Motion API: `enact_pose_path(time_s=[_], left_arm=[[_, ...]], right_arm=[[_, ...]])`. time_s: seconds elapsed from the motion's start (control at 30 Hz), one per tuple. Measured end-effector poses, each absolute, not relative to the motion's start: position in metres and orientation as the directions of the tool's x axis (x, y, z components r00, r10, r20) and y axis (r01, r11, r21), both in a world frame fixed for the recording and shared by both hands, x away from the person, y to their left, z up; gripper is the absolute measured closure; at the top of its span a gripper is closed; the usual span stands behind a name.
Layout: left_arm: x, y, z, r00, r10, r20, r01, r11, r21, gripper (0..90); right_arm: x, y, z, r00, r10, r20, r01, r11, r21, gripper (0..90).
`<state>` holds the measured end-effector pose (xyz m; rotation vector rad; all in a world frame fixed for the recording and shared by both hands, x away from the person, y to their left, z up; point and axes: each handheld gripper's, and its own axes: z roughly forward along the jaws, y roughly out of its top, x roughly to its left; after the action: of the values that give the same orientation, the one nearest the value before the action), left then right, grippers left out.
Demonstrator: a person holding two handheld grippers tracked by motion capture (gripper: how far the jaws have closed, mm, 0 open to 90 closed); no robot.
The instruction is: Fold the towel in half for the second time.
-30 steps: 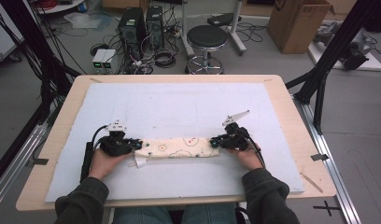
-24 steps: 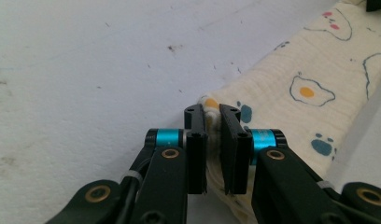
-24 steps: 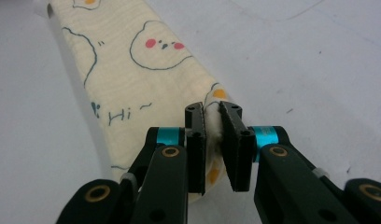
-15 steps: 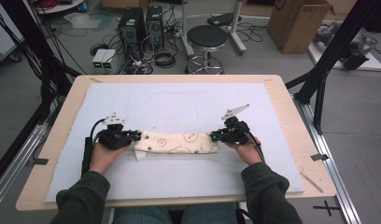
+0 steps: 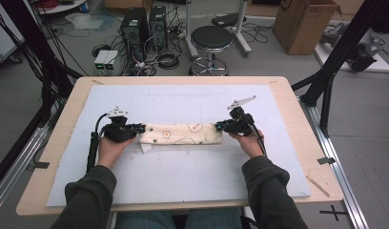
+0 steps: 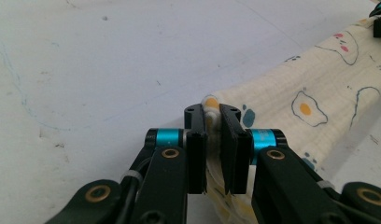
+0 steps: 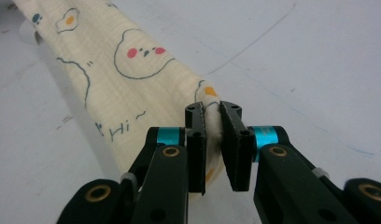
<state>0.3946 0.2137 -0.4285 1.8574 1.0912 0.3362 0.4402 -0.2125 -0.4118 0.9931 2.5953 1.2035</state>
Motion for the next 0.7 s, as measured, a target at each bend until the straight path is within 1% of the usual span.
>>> enact_pose_path(time_s=[0.23,0.4,0.47,0.57,0.63,0.67,0.7], left_arm=[[0.405,0.208,-0.437,0.547,0.813,-0.201,0.556,-0.173,0.813,81.3],[0.413,0.203,-0.438,0.551,0.812,-0.193,0.565,-0.193,0.802,80.4],[0.414,0.204,-0.440,0.550,0.812,-0.193,0.565,-0.192,0.803,78.1],[0.415,0.207,-0.441,0.539,0.819,-0.199,0.578,-0.187,0.794,72.3],[0.414,0.209,-0.439,0.533,0.819,-0.213,0.577,-0.168,0.799,69.3],[0.414,0.210,-0.437,0.534,0.820,-0.206,0.573,-0.172,0.801,67.8],[0.412,0.210,-0.435,0.535,0.819,-0.207,0.569,-0.168,0.805,66.1]], right_arm=[[0.452,-0.213,-0.417,-0.758,0.632,0.158,0.532,0.461,0.710,80.9],[0.457,-0.216,-0.424,-0.740,0.652,0.167,0.554,0.449,0.701,80.8],[0.458,-0.216,-0.426,-0.736,0.654,0.176,0.561,0.444,0.699,80.2],[0.459,-0.218,-0.426,-0.739,0.648,0.183,0.557,0.435,0.707,78.8],[0.459,-0.218,-0.425,-0.737,0.649,0.189,0.557,0.426,0.713,75.5],[0.459,-0.219,-0.425,-0.737,0.649,0.189,0.556,0.422,0.716,73.4],[0.459,-0.219,-0.425,-0.738,0.648,0.190,0.554,0.421,0.719,70.0]])
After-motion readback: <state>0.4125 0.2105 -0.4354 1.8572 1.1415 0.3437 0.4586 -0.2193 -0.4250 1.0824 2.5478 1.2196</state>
